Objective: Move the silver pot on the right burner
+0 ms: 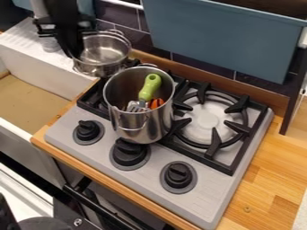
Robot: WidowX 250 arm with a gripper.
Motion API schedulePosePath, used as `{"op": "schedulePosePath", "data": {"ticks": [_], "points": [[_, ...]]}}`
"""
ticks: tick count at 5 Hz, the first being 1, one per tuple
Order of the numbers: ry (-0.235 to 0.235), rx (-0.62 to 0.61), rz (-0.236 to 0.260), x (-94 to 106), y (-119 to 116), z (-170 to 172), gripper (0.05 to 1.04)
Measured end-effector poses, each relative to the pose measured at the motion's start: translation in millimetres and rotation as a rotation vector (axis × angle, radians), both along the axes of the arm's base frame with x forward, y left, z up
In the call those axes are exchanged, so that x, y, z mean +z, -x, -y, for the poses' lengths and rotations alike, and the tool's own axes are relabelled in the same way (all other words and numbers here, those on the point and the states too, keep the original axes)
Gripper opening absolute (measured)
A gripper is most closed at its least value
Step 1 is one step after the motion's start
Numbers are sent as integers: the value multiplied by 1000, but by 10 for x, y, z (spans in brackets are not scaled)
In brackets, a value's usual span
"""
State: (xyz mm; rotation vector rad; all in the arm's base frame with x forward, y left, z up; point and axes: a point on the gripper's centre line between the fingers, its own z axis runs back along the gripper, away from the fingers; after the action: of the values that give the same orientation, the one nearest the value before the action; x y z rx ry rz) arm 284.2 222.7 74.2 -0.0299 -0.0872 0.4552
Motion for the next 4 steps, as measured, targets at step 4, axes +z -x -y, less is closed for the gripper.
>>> {"op": "schedulePosePath", "data": {"ticks": [4], "points": [[148, -10, 72, 643, 90, 533, 55]]}}
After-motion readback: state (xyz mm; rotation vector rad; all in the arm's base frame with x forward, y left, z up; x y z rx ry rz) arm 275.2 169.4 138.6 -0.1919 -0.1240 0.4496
